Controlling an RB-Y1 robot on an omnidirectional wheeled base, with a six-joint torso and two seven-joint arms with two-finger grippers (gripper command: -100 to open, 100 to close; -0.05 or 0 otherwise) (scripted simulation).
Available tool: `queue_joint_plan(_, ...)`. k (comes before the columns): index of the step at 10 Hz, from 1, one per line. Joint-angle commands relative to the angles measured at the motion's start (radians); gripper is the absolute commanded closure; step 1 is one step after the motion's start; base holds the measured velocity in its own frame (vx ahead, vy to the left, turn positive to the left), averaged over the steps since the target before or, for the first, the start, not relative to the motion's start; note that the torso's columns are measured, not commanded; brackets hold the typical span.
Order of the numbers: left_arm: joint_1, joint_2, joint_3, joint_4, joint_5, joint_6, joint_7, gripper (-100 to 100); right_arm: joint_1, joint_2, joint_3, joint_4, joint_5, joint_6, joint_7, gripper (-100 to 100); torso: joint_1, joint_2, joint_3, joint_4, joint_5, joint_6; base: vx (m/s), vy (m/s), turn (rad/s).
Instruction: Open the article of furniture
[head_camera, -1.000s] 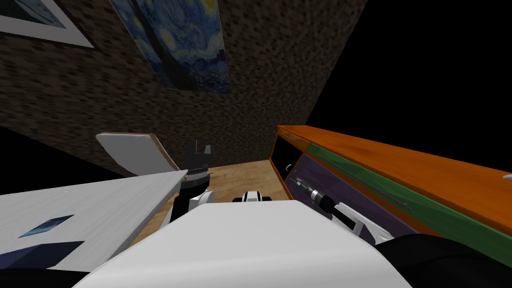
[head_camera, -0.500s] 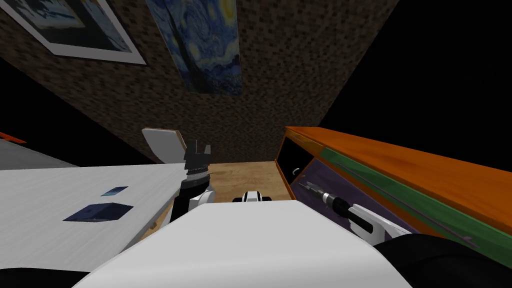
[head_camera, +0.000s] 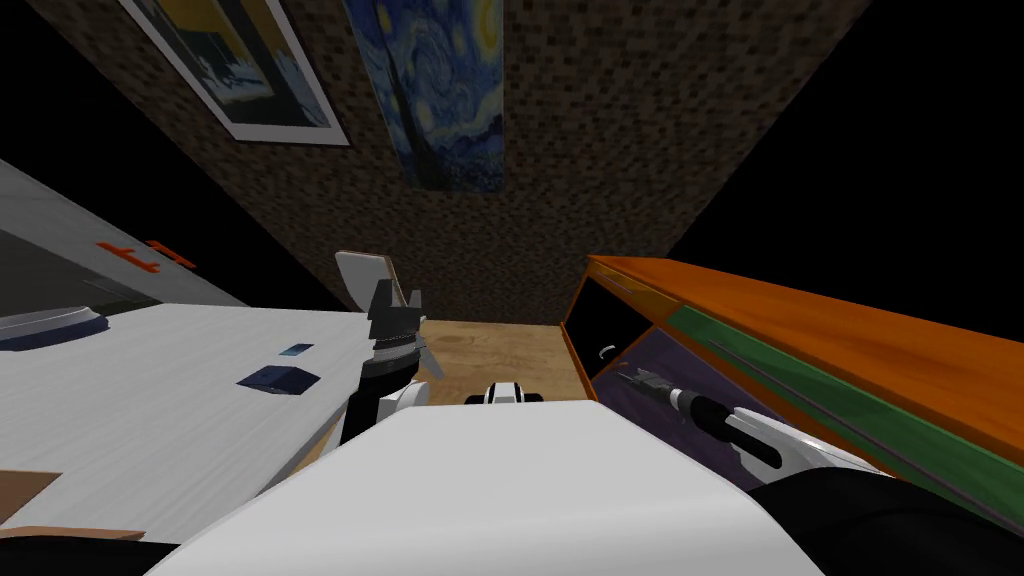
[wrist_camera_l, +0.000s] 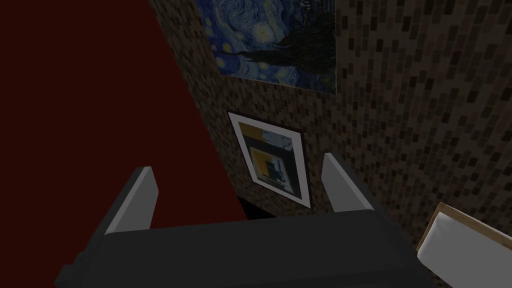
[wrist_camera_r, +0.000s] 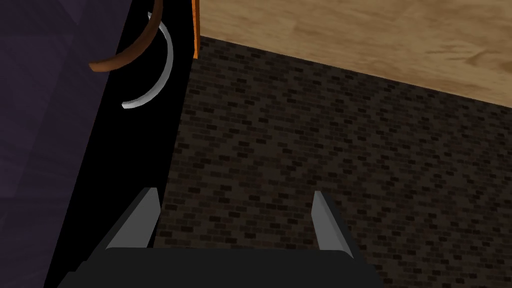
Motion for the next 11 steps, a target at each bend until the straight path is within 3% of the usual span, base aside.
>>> queue_joint_plan(1, 0.000, 0.000, 0.000, 0.000, 0.000, 0.000, 0.000, 0, 0.005, -0.062, 0.009, 0.045, 0.005, 0.030, 0.013, -100, 0.000, 0.000, 0.000, 0.000, 0.000, -0.002, -0.013, 0.018, 0.167)
queue_joint_plan(2, 0.000, 0.000, 0.000, 0.000, 0.000, 0.000, 0.000, 0, 0.007, -0.101, 0.016, 0.095, 0.008, 0.046, 0.022, -100, 0.000, 0.000, 0.000, 0.000, 0.000, -0.001, -0.015, 0.026, 0.309)
queue_joint_plan(3, 0.000, 0.000, 0.000, 0.000, 0.000, 0.000, 0.000, 0, 0.007, -0.112, 0.016, 0.095, 0.008, 0.046, 0.022, -100, 0.001, 0.000, 0.000, 0.000, 0.000, -0.002, -0.014, 0.018, 0.144)
queue_joint_plan(4, 0.000, 0.000, 0.000, 0.000, 0.000, 0.000, 0.000, 0, 0.009, -0.152, 0.023, 0.122, 0.011, 0.061, 0.031, -100, 0.000, 0.000, 0.000, 0.000, 0.000, -0.001, -0.014, 0.024, 0.297)
queue_joint_plan(6, 0.000, 0.000, 0.000, 0.000, 0.000, 0.000, 0.000, 0, 0.009, -0.160, 0.023, 0.145, 0.011, 0.061, 0.031, -100, 0.000, 0.000, 0.000, 0.000, 0.000, 0.000, -0.006, 0.013, 0.051)
queue_joint_plan(7, 0.000, 0.000, 0.000, 0.000, 0.000, 0.000, 0.000, 0, 0.011, -0.207, 0.030, 0.179, 0.014, 0.076, 0.039, -100, -0.001, 0.000, 0.000, 0.000, 0.000, 0.000, -0.008, 0.016, 0.195)
queue_joint_plan(8, 0.000, 0.000, 0.000, 0.000, 0.000, 0.000, 0.000, 0, 0.011, -0.207, 0.030, 0.192, 0.014, 0.076, 0.039, -100, 0.000, 0.000, 0.000, 0.000, 0.000, -0.003, -0.009, 0.012, 0.173)
queue_joint_plan(9, 0.000, 0.000, 0.000, 0.000, 0.000, 0.000, 0.000, 0, 0.013, -0.251, 0.036, 0.238, 0.017, 0.090, 0.047, -100, 0.000, 0.000, 0.000, 0.000, 0.000, -0.001, -0.010, 0.022, 0.253)
queue_joint_plan(10, 0.000, 0.000, 0.000, 0.000, 0.000, 0.000, 0.000, 0, 0.013, -0.251, 0.036, 0.238, 0.017, 0.090, 0.047, -100, 0.001, 0.000, 0.000, 0.000, 0.000, -0.002, -0.006, 0.019, 0.159)
queue_joint_plan(11, 0.000, 0.000, 0.000, 0.000, 0.000, 0.000, 0.000, 0, 0.014, -0.293, 0.042, 0.281, 0.019, 0.103, 0.055, -100, 0.000, 0.000, 0.000, 0.000, 0.000, -0.001, -0.019, 0.052, 0.226)
